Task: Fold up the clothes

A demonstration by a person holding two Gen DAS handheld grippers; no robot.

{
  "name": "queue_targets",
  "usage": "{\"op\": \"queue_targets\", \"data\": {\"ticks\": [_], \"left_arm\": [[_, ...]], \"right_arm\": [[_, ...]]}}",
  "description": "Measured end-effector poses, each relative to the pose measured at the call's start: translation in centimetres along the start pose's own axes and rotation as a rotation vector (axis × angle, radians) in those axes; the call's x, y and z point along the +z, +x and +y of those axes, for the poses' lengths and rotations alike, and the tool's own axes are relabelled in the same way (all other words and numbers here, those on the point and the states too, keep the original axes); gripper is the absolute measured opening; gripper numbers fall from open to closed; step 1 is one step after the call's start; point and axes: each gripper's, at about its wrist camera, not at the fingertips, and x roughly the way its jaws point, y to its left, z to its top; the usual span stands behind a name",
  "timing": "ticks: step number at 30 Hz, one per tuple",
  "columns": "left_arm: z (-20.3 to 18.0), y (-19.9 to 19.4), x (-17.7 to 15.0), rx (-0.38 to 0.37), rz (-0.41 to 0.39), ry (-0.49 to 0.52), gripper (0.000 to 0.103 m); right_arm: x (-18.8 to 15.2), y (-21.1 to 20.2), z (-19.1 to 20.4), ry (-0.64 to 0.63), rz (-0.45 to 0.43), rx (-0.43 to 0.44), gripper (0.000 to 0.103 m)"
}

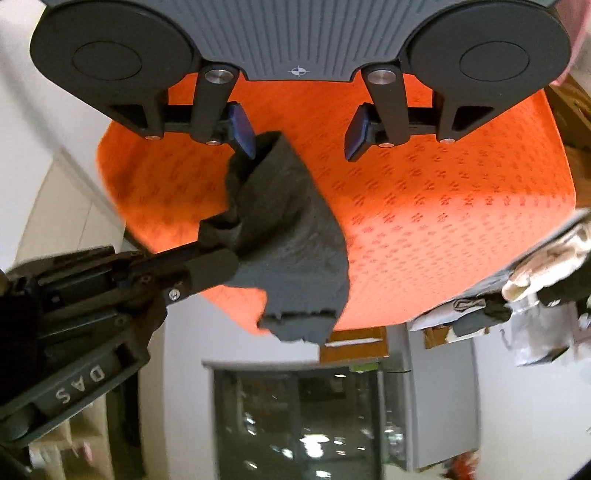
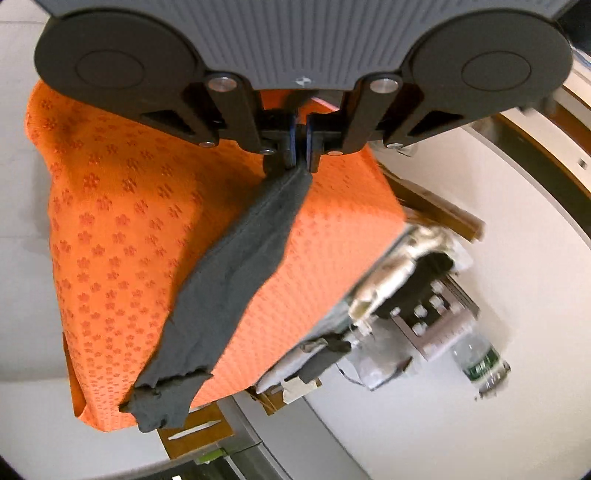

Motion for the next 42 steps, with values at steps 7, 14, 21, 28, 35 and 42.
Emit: {"op": "queue_targets", "data": {"ticks": [7, 14, 21, 28, 35, 42], "left_arm": [[0.0, 0.0, 1.0, 0.014, -0.031, -0.148, 0.055], [-0.1, 0.8, 1.1, 0.046, -0.022, -0.188, 0.038], [0.8, -0.8, 3.1, 0.154, -0.046, -0.041, 0.003], [1.3, -2.2, 5.8, 0.097, -0.017, 0.066, 0.003], [2.2, -2.5, 7.5, 0.053, 0.053, -0.034, 0.003], [1.8, -2.7, 8.6, 0.044, 0.047, -0.022, 0.003]], "right_arm": [[1.9, -1.9, -0.2, 0.078, -0.011, 0.021, 0.006], [2.4, -2.2, -0.5, 0.152, -0.019, 0.061, 0.007], [1.5, -2.4, -0.3, 0.060, -0.022, -0.043, 0.008], [-2.0, -1.5, 2.9, -0.255, -0.015, -0.200, 0.020], [-5.3, 0.5, 6.2, -0.462, -0.071, -0.248, 0.050], [-6.4, 3.1, 6.8, -0.472, -0.105, -0.328, 0.036]]}}
